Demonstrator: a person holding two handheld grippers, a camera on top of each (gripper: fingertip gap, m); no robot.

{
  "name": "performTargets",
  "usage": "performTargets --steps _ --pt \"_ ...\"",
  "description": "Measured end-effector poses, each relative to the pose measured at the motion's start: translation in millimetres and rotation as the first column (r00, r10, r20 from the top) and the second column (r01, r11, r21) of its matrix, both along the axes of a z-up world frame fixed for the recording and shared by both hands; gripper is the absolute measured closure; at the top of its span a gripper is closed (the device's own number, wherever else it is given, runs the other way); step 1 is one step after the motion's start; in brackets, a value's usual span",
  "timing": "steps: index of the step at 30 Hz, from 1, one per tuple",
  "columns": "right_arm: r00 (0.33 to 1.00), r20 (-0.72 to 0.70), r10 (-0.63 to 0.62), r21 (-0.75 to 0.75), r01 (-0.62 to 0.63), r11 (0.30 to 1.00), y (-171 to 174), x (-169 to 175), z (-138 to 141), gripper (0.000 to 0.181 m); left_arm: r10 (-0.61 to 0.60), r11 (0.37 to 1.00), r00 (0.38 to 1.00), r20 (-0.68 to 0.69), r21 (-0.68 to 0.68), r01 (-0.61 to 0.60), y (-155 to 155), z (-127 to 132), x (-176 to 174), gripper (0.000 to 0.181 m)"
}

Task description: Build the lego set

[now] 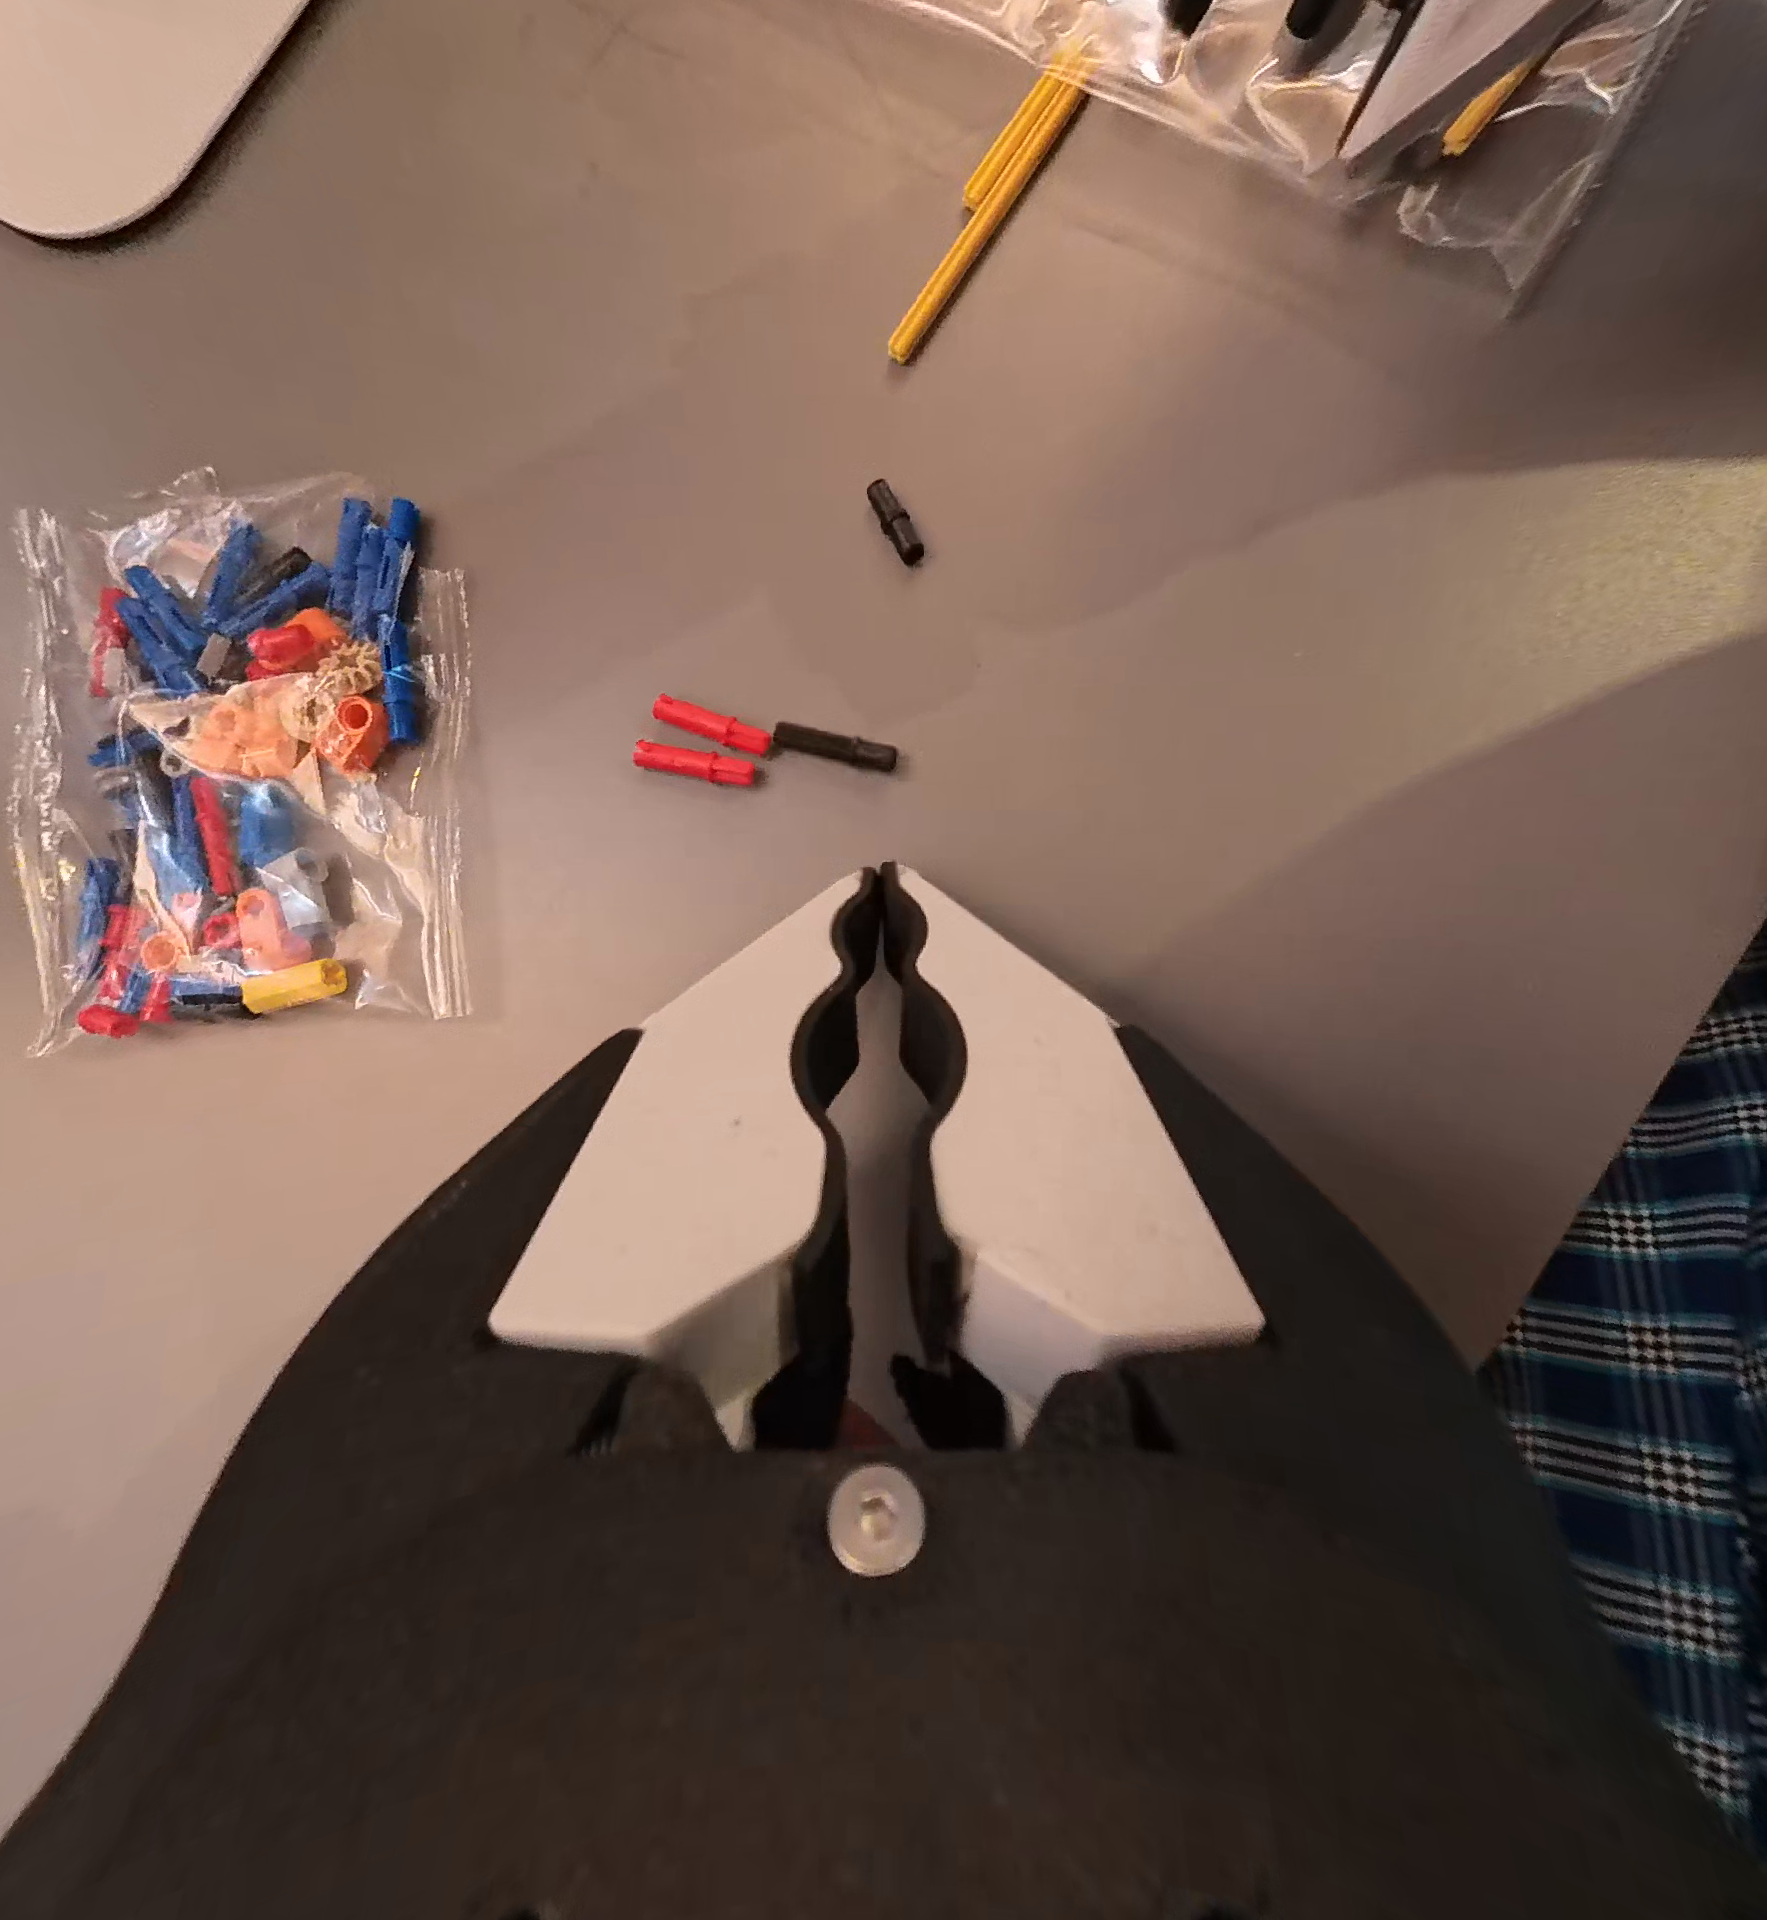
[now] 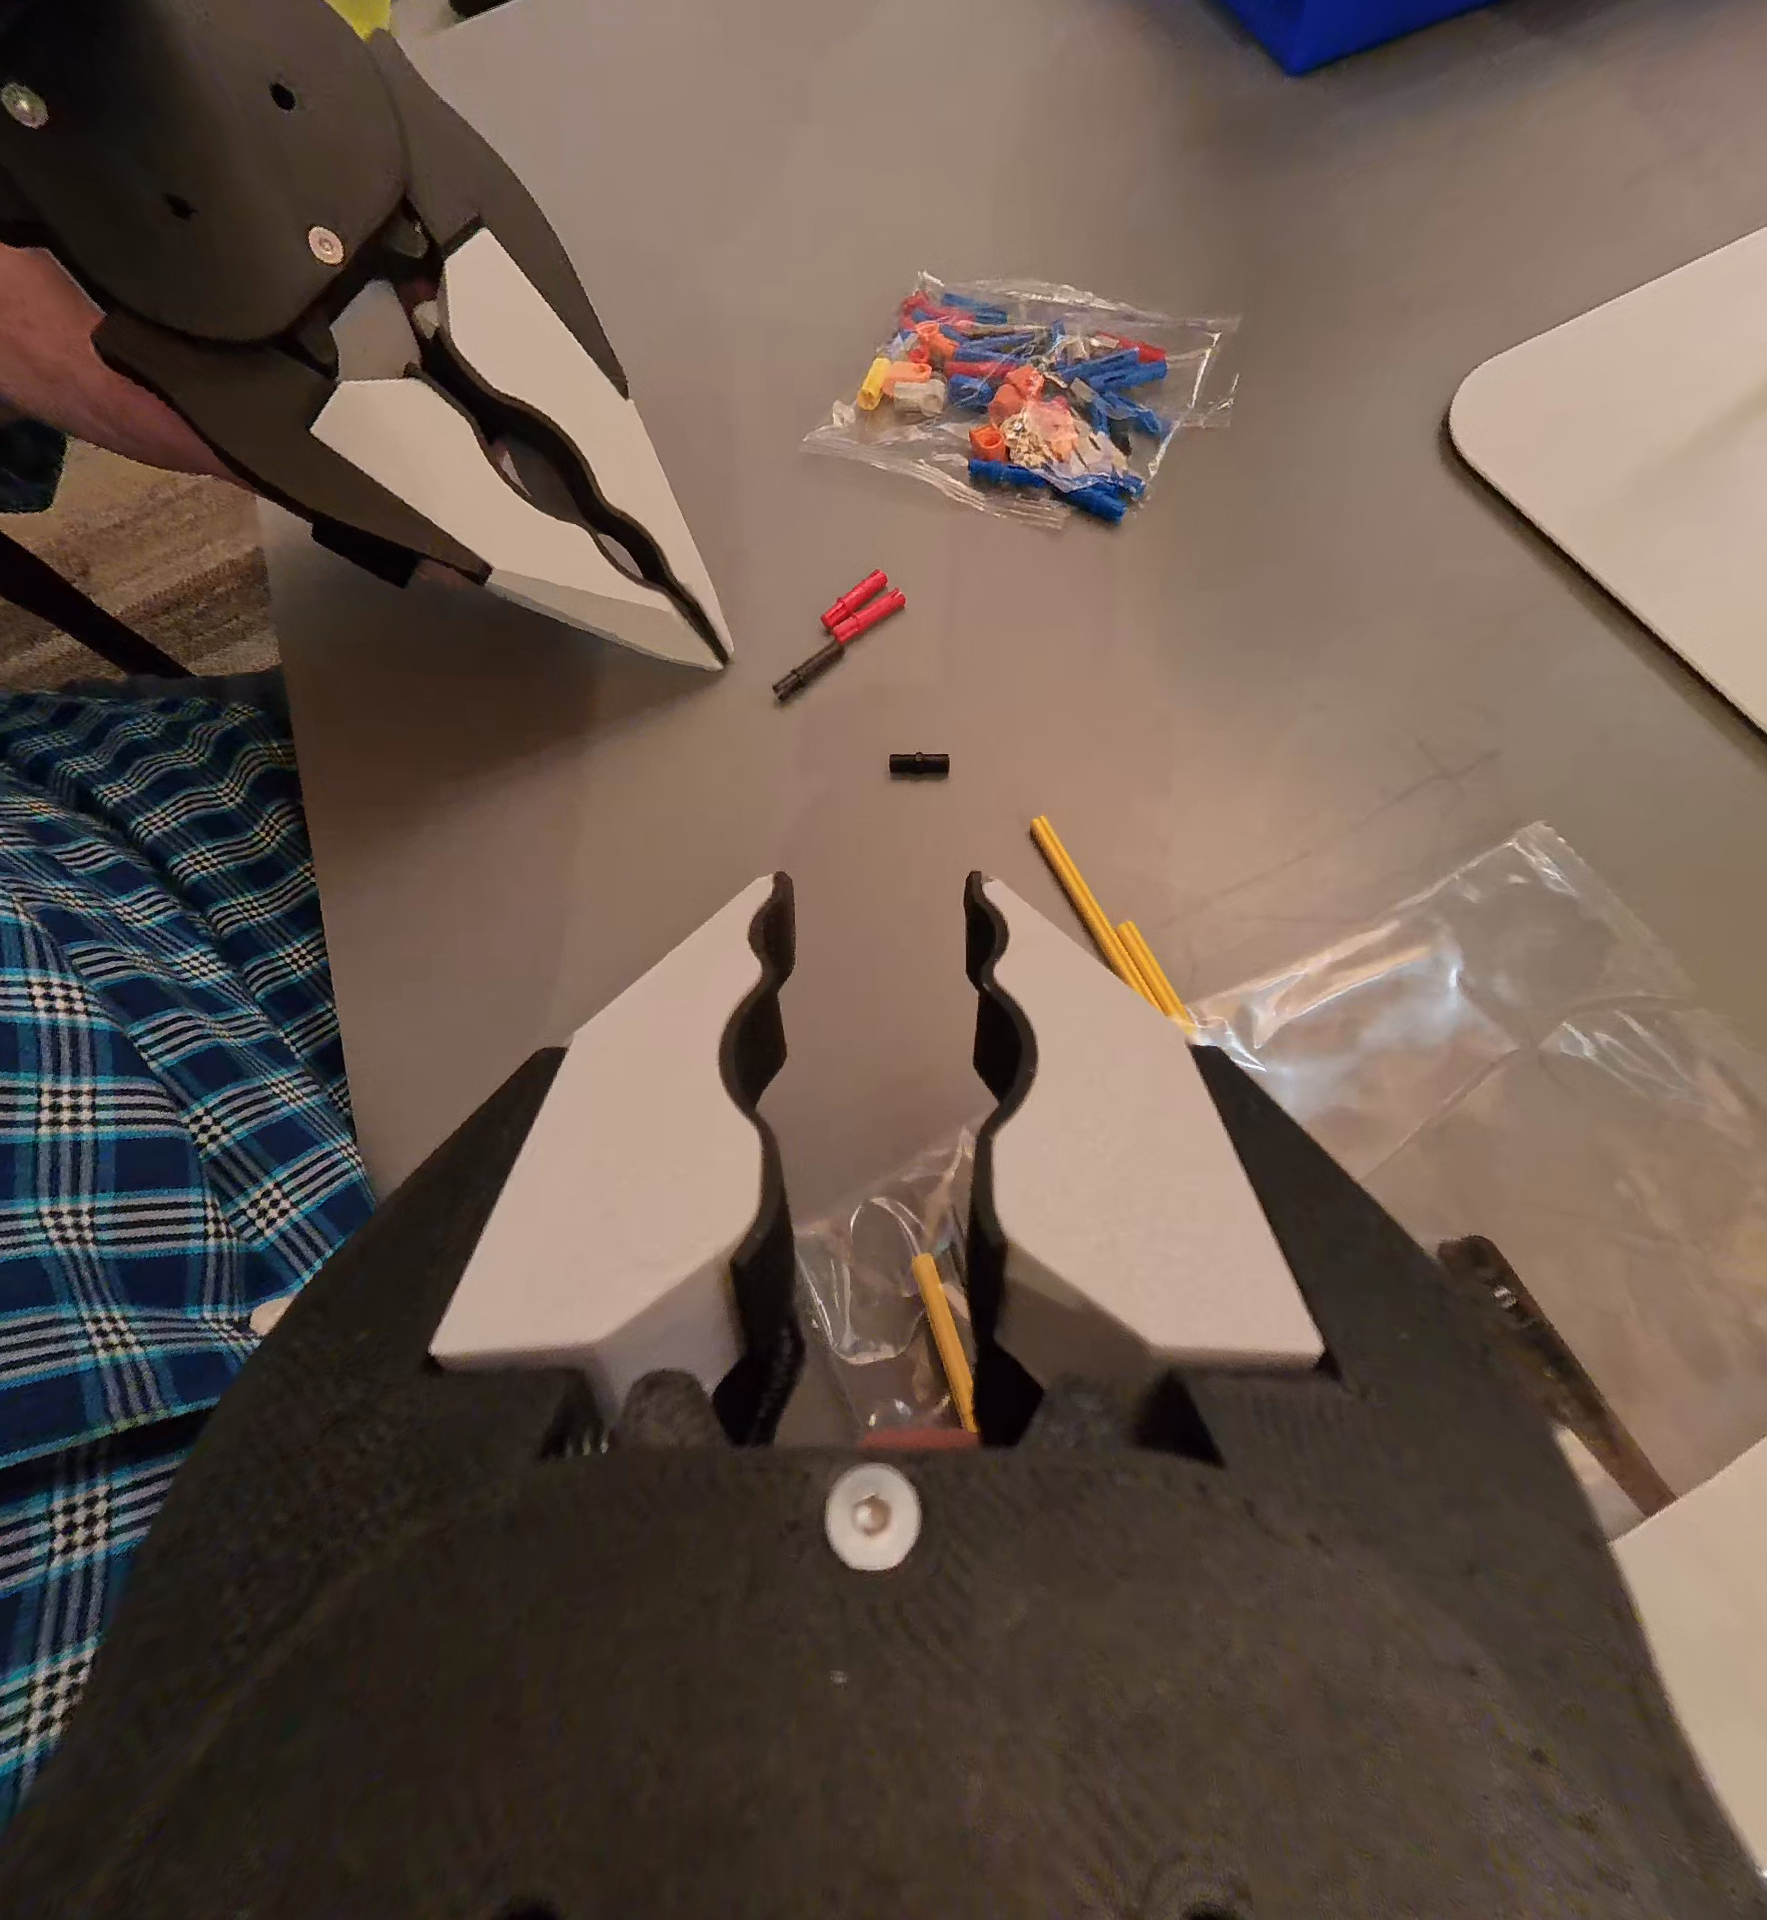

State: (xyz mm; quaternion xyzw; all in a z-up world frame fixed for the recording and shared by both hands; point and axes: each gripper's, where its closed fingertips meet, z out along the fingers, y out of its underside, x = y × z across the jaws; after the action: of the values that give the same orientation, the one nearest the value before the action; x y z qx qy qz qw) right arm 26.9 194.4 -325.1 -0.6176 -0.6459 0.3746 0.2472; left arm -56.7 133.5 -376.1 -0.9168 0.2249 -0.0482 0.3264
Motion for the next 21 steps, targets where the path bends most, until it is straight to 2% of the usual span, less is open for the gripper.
performTargets --steps 1,4,9,15,21 --pt "1.000 0.001 0.000 0.001 0.000 1.000 0 0 0 0.151 0.001 1.000 1.000 -0.002 0.002 -0.001 0 0 0 0.181" --pt "1.000 0.004 0.001 0.009 -0.001 1.000 0 1 1 0.151 0.010 1.000 1.000 -0.004 0.009 -0.010 -1 1 -1 0.181" --pt "1.000 0.002 0.002 0.010 -0.002 1.000 1 3 1 0.151 0.054 0.998 0.999 0.008 0.023 -0.054 -3 5 -5 0.169" --pt "1.000 0.006 0.012 0.011 -0.012 1.000 -2 2 0 0.151 0.097 0.995 0.995 0.000 0.034 -0.097 4 5 -7 0.144" --pt "1.000 0.011 -0.003 0.021 0.003 1.000 4 6 0 0.151 0.085 0.995 0.996 -0.006 0.051 -0.084 18 6 5 0.147"
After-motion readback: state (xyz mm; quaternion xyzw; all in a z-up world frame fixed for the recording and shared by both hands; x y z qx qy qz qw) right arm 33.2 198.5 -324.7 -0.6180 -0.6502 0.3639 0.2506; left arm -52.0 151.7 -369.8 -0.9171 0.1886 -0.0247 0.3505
